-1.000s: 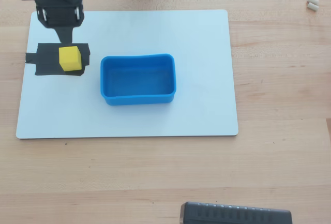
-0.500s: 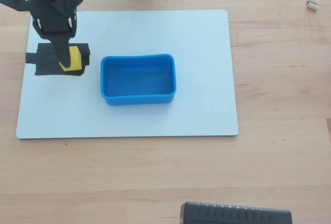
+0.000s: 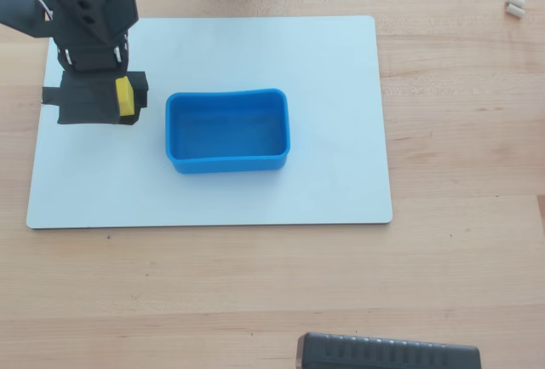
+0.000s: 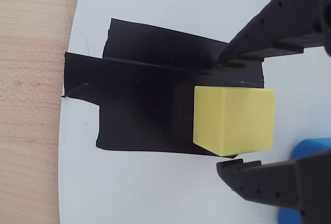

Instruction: Pick up yellow cube and drop it in the blue rectangular bin

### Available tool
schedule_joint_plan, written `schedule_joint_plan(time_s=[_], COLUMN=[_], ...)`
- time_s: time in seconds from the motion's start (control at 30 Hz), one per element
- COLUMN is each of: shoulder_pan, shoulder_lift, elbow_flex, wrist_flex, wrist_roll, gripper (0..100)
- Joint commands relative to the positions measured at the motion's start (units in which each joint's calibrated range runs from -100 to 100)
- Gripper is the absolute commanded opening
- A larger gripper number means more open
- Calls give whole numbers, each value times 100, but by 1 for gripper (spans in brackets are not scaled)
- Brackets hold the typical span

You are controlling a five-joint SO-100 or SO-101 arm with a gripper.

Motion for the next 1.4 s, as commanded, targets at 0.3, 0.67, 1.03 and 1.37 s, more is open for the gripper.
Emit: schedule_joint_plan(time_s=[0.3,0.67,1.03,1.37], shoulder_pan=[-117,-374,-957,-2141], shoulder_lift=[13,-525,-1064,-1752], elbow_flex=[-388,-1197,-2142,-1742], wrist_flex=[-138,1208,2596,2455], wrist_roll=[-200,-825,-1299,-1705], gripper=[15,14,12,11])
